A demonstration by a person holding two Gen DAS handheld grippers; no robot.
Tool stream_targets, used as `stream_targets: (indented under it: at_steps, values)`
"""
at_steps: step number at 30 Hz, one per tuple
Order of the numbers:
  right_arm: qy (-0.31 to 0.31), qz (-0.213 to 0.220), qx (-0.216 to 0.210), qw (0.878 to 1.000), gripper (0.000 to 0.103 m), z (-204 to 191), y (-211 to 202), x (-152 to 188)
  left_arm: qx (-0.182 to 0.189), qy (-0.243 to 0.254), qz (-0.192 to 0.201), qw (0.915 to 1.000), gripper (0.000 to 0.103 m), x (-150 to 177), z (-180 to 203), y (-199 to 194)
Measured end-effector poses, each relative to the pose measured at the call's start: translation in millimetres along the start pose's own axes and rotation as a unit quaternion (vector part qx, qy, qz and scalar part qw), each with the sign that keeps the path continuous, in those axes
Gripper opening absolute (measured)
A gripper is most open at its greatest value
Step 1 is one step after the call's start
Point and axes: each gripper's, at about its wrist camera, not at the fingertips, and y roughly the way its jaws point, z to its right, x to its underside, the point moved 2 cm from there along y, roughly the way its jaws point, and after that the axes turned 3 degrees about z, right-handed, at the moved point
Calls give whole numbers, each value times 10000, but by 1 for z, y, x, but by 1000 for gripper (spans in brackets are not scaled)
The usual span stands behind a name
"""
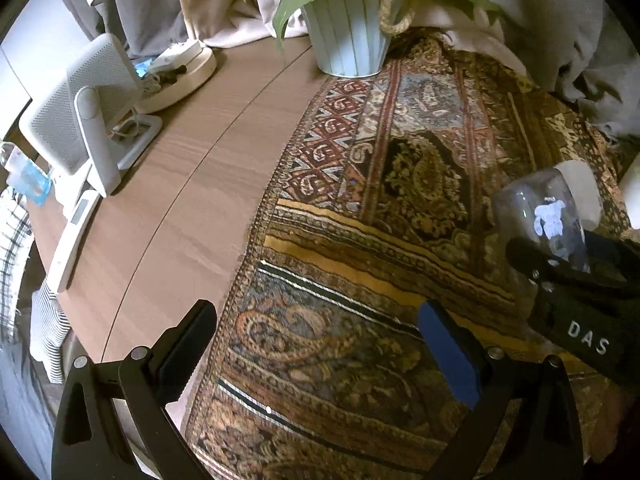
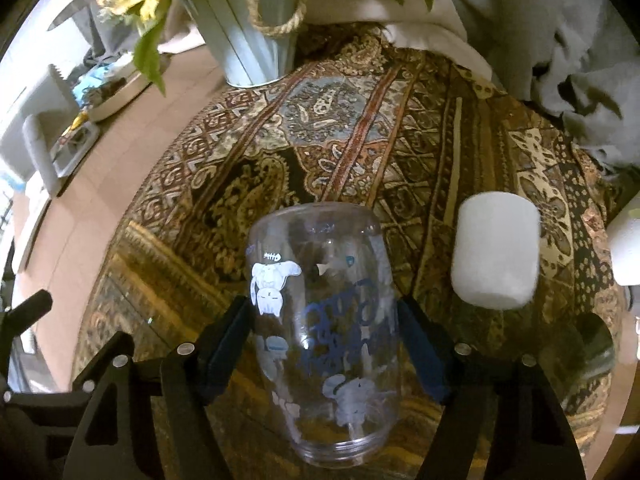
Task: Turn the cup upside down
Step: 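Close the right gripper around the jar's body and lift it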
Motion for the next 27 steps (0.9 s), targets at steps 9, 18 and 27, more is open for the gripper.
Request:
stream_targets:
  at_steps: [9, 18, 27]
  values:
    - [-24, 71, 39, 10000, 74, 18, -47, 32, 136, 120, 17, 9998, 103, 28, 20, -30]
    - [-150, -114, 230, 9996, 74, 33, -69, 73, 78, 204, -189, 9996, 103, 65, 44, -37]
    - [-338, -571, 200, 9976, 74, 41, -60, 114, -105, -4, -367, 9993, 103, 101, 54, -34]
